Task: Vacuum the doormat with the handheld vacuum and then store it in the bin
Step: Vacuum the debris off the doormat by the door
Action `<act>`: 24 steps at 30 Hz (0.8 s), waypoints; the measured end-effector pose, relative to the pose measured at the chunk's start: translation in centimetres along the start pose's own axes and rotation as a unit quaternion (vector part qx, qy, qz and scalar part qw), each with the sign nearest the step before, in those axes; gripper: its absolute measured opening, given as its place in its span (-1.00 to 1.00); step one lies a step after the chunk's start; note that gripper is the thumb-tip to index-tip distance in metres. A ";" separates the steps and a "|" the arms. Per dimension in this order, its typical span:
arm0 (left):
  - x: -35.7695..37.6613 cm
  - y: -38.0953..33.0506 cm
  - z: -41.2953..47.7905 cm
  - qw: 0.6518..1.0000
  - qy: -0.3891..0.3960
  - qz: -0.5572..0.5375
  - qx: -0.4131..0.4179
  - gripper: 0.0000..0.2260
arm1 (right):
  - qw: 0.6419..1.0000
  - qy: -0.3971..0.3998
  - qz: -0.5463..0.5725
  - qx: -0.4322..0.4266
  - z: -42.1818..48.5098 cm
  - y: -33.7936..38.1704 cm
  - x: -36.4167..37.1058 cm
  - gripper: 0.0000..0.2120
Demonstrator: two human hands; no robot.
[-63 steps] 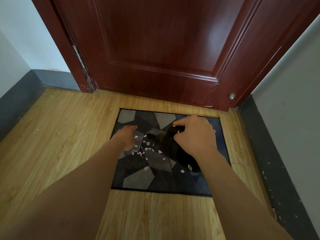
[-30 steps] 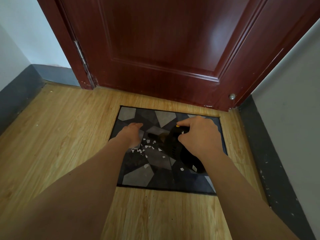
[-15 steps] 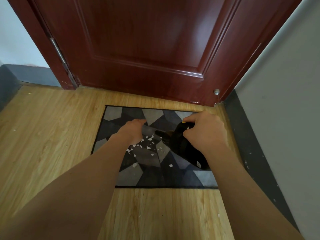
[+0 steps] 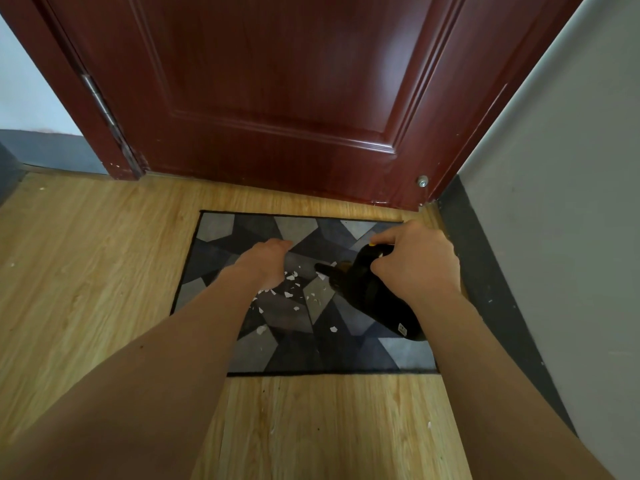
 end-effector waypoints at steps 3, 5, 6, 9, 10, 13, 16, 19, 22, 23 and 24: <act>0.5 -0.9 0.4 1.000 0.008 0.005 0.017 -0.42 | 1.000 -0.002 -0.002 0.008 -0.1 -0.7 -0.3 -0.64; 0.8 -1.6 0.5 1.000 0.013 0.012 0.026 -0.41 | 1.000 -0.001 0.000 0.010 -0.2 -1.1 -0.4 -0.64; 0.9 -2.0 0.5 0.999 0.014 0.016 0.030 -0.40 | 1.000 0.000 0.002 0.011 -0.2 -1.2 -0.4 -0.64; 1.1 -2.8 0.6 0.999 0.015 0.024 0.035 -0.33 | 1.000 -0.012 0.003 0.016 -0.3 -1.6 -0.6 -0.65; 1.1 -3.1 0.6 0.999 0.013 0.027 0.038 -0.33 | 1.000 -0.018 0.002 0.018 -0.3 -1.8 -0.8 -0.65; 1.1 -3.8 0.7 0.998 0.009 0.034 0.052 -0.33 | 0.999 -0.034 0.005 0.026 -0.5 -2.3 -1.6 -0.65; 1.2 -4.3 0.8 0.998 0.010 0.036 0.056 -0.34 | 0.998 -0.041 0.014 0.038 -0.4 -2.9 -2.3 -0.65; 1.3 -4.8 0.8 0.997 0.014 0.042 0.061 -0.35 | 0.998 -0.025 0.015 0.053 -0.4 -3.6 -2.2 -0.66; 1.4 -5.1 0.8 0.997 0.014 0.046 0.066 -0.35 | 0.998 -0.011 0.027 0.052 -0.6 -3.6 -1.9 -0.66; 1.4 -5.2 0.8 0.997 0.012 0.047 0.067 -0.35 | 0.998 -0.008 0.031 0.051 -0.6 -3.5 -1.9 -0.66; 1.4 -5.3 0.8 0.997 0.010 0.048 0.067 -0.35 | 0.998 -0.005 0.034 0.050 -0.6 -3.4 -1.9 -0.66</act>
Point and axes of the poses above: each hand's wrist, its own z-axis towards the middle knuckle, its own x-axis out of the palm, y = z × x, the point moved 9 cm from there along z, towards the middle knuckle, and after that the axes turned 1 degree about y, right-handed, at the moved point
